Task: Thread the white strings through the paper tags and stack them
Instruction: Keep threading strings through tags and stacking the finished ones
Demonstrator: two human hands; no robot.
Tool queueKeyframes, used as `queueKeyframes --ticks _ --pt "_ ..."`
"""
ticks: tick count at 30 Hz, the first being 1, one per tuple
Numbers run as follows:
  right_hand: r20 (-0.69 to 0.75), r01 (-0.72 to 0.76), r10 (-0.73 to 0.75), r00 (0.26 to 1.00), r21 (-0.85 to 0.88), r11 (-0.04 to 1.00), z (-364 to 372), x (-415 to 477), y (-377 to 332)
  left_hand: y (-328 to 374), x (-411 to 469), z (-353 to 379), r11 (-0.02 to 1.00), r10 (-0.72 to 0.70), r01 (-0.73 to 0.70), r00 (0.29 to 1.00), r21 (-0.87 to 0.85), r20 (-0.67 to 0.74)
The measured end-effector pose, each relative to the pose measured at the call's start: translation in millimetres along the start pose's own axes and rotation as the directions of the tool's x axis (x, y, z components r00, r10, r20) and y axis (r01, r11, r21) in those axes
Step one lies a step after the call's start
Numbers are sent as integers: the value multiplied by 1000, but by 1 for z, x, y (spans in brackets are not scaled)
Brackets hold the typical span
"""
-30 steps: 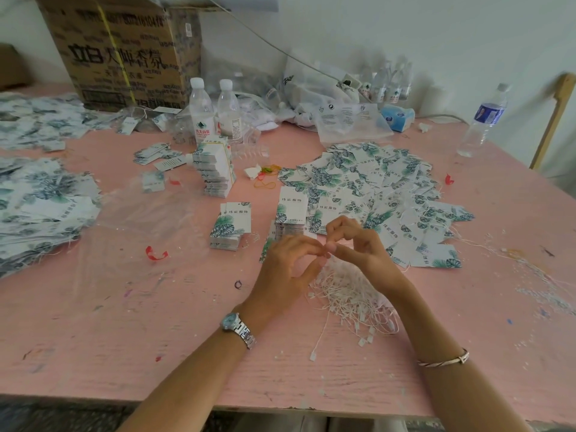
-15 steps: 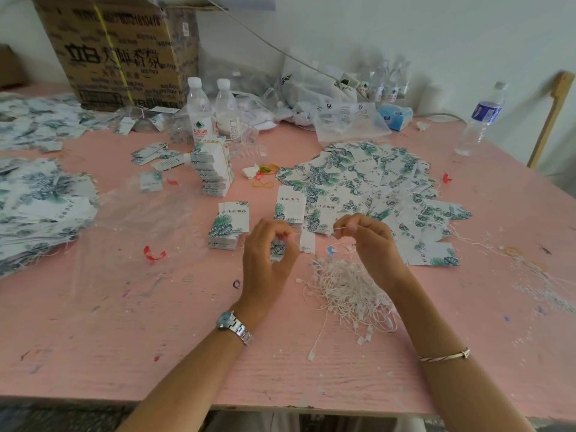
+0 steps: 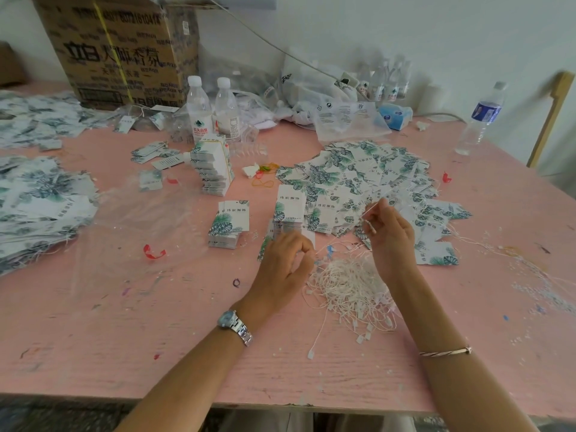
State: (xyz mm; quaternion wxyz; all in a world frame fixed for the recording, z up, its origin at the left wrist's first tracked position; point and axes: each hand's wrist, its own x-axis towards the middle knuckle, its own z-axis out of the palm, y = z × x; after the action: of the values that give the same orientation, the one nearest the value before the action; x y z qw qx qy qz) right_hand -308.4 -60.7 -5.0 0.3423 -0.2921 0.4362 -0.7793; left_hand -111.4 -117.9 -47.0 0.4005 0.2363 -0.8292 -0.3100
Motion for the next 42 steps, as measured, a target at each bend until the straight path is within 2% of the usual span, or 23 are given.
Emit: queueKeyframes --ticks 5,7,10,19,21,24,27,29,35,42 --pt "14 -129 132 991 337 933 -2 7 -1 -5 -2 2 997 3 -11 994 71 110" --pt "54 -150 140 989 393 907 -2 8 1 -6 -3 2 997 -5 -5 991 72 132" --pt "99 -164 136 986 387 907 -3 7 2 -5 -3 3 996 -6 -4 994 93 111" --pt "127 -115 87 988 227 967 0 1 -3 -7 -3 4 977 27 -53 992 204 127" --pt "158 -88 69 985 115 989 0 -1 -4 -7 -3 5 970 52 -73 994 232 96" --pt "269 -65 102 958 -140 988 3 -6 -3 -5 -1 4 967 67 -72 997 246 29" --pt "426 -38 198 883 -355 934 9 -14 1 -1 0 0 976 100 -86 993 202 -59" --pt "502 -18 252 827 -425 905 13 -18 5 2 1 -1 978 131 -113 987 174 -97" --pt "518 -41 309 797 -464 885 12 -17 7 2 1 -4 962 215 -174 958 209 -192" --pt "539 -8 297 788 -473 881 11 -16 10 1 0 -3 974 194 -167 963 154 -186"
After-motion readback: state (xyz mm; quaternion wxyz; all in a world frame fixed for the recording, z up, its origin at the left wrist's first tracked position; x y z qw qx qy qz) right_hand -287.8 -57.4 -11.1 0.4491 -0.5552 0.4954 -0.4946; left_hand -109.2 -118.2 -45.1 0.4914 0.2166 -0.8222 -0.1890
